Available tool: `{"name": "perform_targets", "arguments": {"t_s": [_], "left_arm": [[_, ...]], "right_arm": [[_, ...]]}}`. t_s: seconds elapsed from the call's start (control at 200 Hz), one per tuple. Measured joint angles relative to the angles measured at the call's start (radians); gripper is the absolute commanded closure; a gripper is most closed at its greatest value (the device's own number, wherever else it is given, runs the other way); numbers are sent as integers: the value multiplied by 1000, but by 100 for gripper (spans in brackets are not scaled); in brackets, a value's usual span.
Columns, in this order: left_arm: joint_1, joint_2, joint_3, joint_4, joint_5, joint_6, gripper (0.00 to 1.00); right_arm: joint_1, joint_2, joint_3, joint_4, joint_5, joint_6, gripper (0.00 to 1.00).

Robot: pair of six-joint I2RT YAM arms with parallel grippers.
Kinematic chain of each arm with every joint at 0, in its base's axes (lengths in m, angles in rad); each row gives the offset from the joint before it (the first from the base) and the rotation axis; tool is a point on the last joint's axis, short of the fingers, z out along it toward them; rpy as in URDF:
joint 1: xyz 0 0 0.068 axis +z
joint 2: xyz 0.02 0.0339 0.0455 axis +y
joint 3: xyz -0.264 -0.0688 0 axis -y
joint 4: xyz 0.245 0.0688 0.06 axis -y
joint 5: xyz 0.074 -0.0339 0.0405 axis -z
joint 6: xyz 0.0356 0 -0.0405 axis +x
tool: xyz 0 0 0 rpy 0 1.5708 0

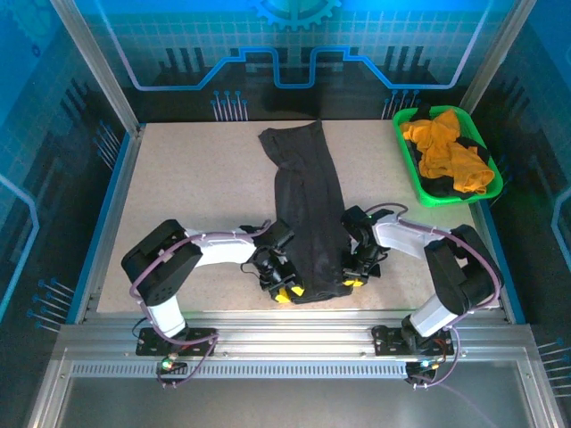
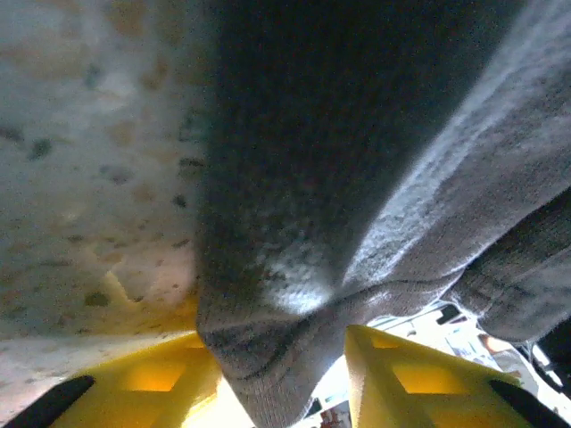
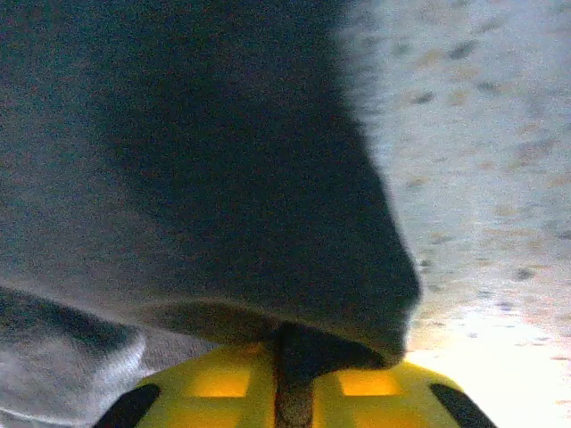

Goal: Fold and stack the t-shirts

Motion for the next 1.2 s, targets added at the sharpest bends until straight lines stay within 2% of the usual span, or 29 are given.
{"name": "perform_targets", "arguments": {"t_s": [0.085, 0.16, 0.27, 0.475, 0.685, 0.92, 1.08, 1.195], "left_arm": [[-6, -6, -1, -4, -42, -19, 100], [-8, -38, -10, -2, -81, -11, 100], [-6, -152, -86, 2, -121, -32, 100], [-7, -418, -285, -2, -105, -119, 100], [-7, -489, -304, 35, -93, -194, 100], [16, -517, -239, 4, -145, -226, 100], [131, -554, -136, 10, -191, -226, 100], [227, -522, -73, 44, -207, -219, 100]], "right_arm": [[18, -23, -4, 12, -18, 11, 95], [43, -45, -7, 19, -34, 34, 100], [97, -71, -8, 24, -55, 61, 100], [202, -79, -8, 6, -94, 114, 100], [214, -119, 0, -36, -90, 154, 100], [151, -211, 25, -85, -95, 203, 100], [47, -217, 121, -108, -108, 217, 100], [-22, -147, 250, -110, -111, 213, 100]]}}
